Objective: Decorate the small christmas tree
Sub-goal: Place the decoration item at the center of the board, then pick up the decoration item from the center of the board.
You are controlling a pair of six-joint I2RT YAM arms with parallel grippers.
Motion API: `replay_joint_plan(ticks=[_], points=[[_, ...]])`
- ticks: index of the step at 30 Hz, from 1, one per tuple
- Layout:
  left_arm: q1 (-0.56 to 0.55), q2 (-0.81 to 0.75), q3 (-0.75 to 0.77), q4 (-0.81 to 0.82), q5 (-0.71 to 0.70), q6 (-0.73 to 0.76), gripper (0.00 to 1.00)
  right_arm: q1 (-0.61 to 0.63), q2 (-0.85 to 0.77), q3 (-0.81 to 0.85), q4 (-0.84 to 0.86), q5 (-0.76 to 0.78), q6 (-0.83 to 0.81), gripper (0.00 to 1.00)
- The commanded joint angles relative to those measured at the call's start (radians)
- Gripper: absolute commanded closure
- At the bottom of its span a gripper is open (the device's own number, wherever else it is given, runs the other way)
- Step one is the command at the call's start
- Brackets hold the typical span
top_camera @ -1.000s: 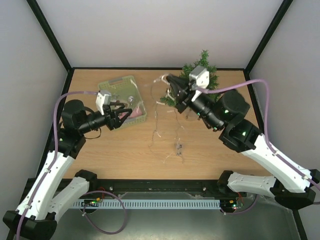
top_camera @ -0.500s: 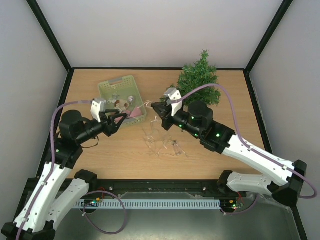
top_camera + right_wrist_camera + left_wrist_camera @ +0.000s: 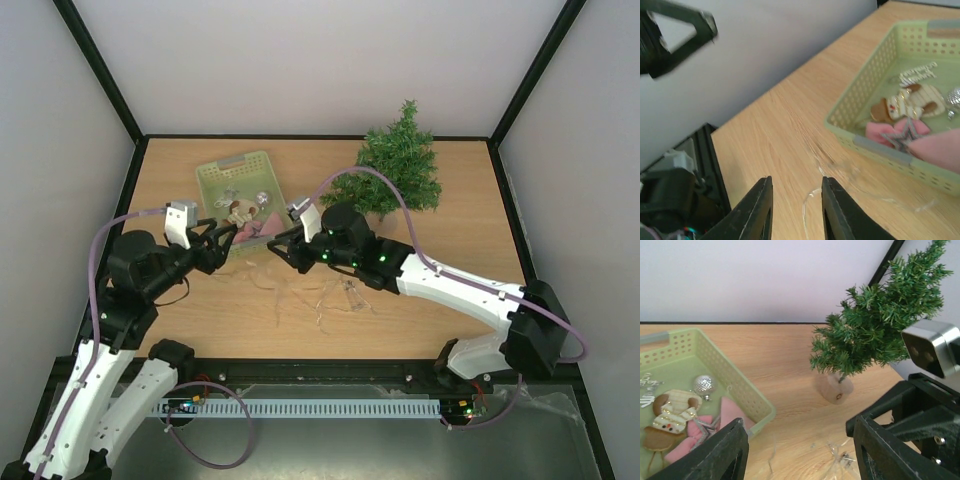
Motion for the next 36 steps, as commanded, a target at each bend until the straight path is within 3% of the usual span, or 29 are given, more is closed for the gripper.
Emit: replay_joint_plan(ticks=[1,3,5,11,16,25,36], points=[[-0.001,-0.007,-0.003,-0.006,-0.054,0.022,0.40,0.008,-0.035,0.049,-0.170,0.077,0.040,0.69],[-0.001,-0.007,-0.017,0.011,-0.036,0.022,0.40,0.008,-0.059,0.037,-0.254,0.120,0.046,0.57],[-0.001,-0.008,-0.029,0.026,-0.021,0.025,0.40,0.007,-0.094,0.013,-0.329,0.173,0.060,0.51],[-0.001,-0.017,-0.085,0.067,0.004,0.053,0.37,0.007,-0.216,-0.065,-0.520,0.427,0.147,0.50],[-0.001,-0.021,-0.139,0.082,0.026,0.091,0.34,0.007,-0.242,-0.114,-0.623,0.574,0.208,0.58],[-0.002,-0.019,-0.171,0.072,0.046,0.133,0.32,0.006,-0.069,-0.202,-0.578,0.597,0.249,0.73],[-0.001,-0.056,-0.184,0.078,0.050,0.134,0.30,-0.010,0.069,-0.239,-0.561,0.577,0.262,0.75]])
